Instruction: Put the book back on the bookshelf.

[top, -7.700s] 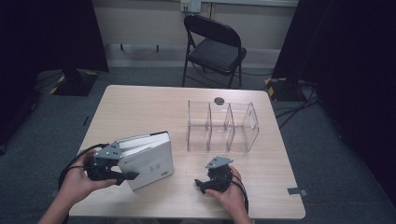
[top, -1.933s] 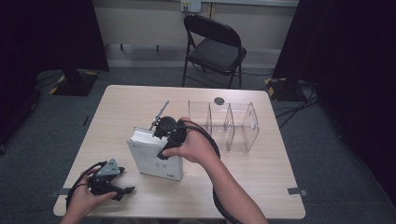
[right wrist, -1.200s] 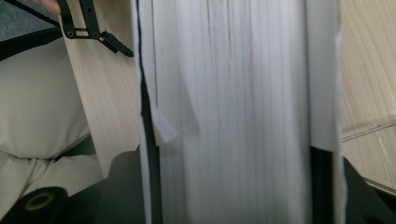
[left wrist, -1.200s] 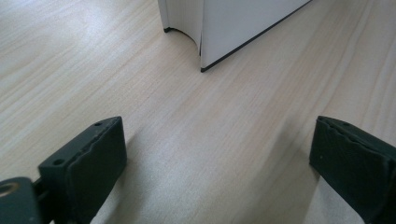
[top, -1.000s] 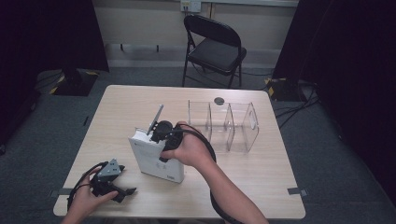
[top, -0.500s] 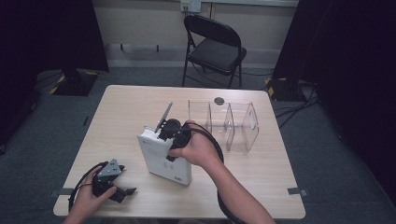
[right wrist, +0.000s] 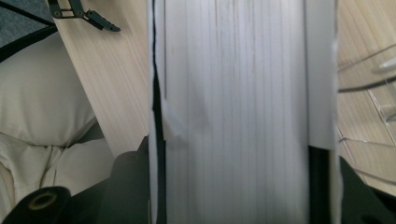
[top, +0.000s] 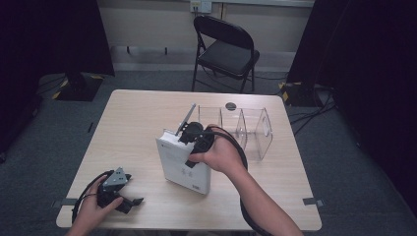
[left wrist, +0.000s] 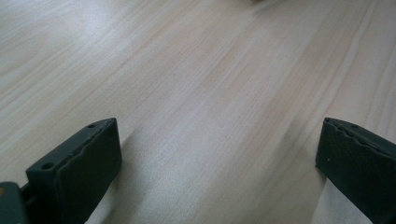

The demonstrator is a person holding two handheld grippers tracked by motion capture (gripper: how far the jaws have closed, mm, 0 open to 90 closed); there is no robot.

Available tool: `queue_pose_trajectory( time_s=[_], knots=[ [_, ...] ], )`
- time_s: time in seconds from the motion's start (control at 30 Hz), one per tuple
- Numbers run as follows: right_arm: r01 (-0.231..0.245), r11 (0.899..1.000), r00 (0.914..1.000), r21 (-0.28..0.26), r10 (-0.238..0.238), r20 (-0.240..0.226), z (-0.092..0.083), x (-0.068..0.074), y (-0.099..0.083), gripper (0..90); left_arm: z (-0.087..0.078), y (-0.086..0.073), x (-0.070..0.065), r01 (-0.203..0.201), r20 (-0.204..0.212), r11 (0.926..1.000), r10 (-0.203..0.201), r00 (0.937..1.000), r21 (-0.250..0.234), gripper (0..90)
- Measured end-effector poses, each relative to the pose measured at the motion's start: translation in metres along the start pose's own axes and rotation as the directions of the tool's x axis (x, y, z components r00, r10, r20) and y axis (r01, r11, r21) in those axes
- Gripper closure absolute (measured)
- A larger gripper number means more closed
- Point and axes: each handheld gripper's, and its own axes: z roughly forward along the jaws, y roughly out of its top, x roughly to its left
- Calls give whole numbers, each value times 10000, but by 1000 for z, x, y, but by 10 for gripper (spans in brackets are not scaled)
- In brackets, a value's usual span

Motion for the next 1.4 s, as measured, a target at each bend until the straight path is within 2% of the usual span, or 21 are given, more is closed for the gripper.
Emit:
queue_pose_trajectory(
  time_s=[0.13, 0.2, 0.27, 0.47, 0.83, 0.97, 1.0, 1.2, 1.4],
  knots=[
    [-205, 9998, 9998, -8, 205, 2, -5, -4, -7, 523, 0, 0, 0, -4, -6, 10000, 4, 10000, -1, 0],
    [-153, 9999, 9999, -38, 153, 38, -6, -5, -9, 523, 0, 0, 0, 8, 1, 10000, -8, 10000, 8, 0],
    [-375, 9993, 9993, -19, 375, 27, -9, -8, -14, 523, 0, 0, 0, 2, -10, 10000, -2, 10000, 11, 0],
    [-592, 9982, 9981, 63, 591, 185, -12, -11, -21, 524, -1, 0, 0, -5, -11, 9999, 5, 10000, 110, 0],
    [-756, 9970, 9968, 155, 752, 256, -21, -17, -32, 523, -1, 0, 0, -1, -9, 9999, 1, 10000, 109, 0],
    [-944, 9955, 9951, 123, 939, 308, -24, -18, -36, 523, -1, 0, 0, 2, -9, 9999, -2, 10000, 112, 0],
    [-1126, 9936, 9934, 72, 1124, 245, -25, -20, -38, 523, -1, 0, 0, -3, -11, 9999, 3, 10000, 114, 0],
    [-1090, 9940, 9936, 102, 1086, 302, -29, -23, -44, 524, -1, 0, 0, 0, -9, 9999, 0, 10000, 114, 0],
    [-1450, 9894, 9890, 7, 1449, 284, -33, -26, -54, 524, -1, 0, 0, 1, -11, 9999, -1, 10000, 113, 0]
  ],
)
